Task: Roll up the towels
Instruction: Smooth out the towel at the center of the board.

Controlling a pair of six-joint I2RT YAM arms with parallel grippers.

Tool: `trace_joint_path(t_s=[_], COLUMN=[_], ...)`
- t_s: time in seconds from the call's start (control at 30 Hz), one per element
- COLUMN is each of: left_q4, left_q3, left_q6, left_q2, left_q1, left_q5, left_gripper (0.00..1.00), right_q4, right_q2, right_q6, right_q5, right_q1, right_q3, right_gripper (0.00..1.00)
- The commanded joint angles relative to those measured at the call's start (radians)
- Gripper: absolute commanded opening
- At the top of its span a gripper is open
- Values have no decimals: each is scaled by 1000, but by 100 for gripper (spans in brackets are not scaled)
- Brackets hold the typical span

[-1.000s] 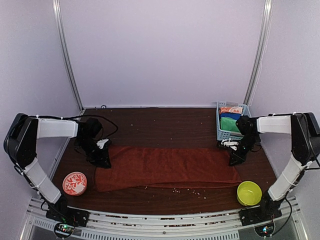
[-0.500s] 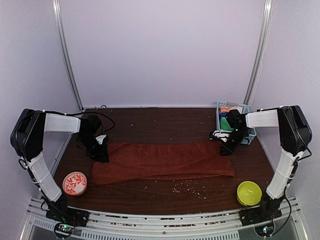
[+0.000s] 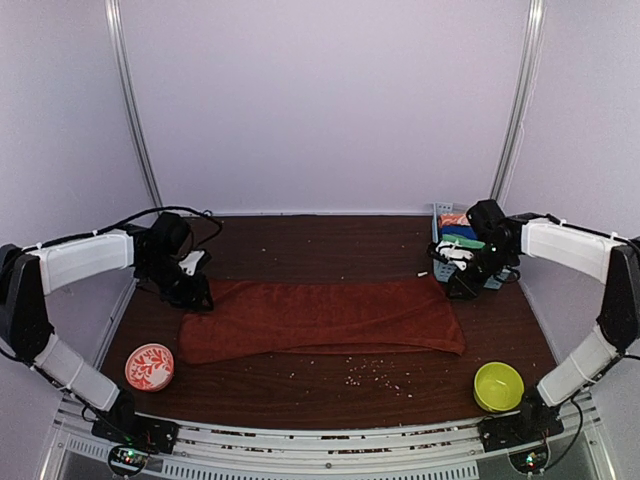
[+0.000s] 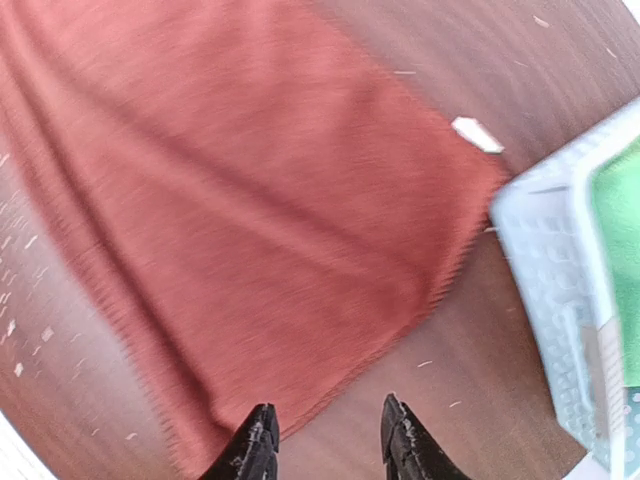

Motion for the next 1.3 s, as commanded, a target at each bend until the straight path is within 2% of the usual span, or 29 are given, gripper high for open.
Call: trace_joint_path(t_s=[0.0,0.13,0.37,0.6,0.83,1.17,1.27], left_q4=[-132,-161,-161,-173,-176,-170,-169], left_q3=[-67,-110,-174,-202,-210,-201,-194], left_q6=[-29,-45,-54,-49,-65,-67,-65], left_q2=[-48,-67,-32,-6,7,33,38], left_q1=[-52,-68,-74,-74,-76,-90,-93], left_q5=[20,-7,-47,-82,-110,-120,-124], left_gripper=[35,35,35,34,34,34,34], right_q4=[-104,-102,-61,-80,-105,-47,-20], right_q2=[-71,-110,-134,-134,-172,-120,-109], right_q6=[-26,-17,0,9,19,19,32], right_q5=[11,95,245,243,259,314,350], right_q1=[103,170,230,269,300,310,314], right_q3=[-132,-211,-251,-267,-286,-342,-346], right_gripper=[35,38,39,45,41,37,32])
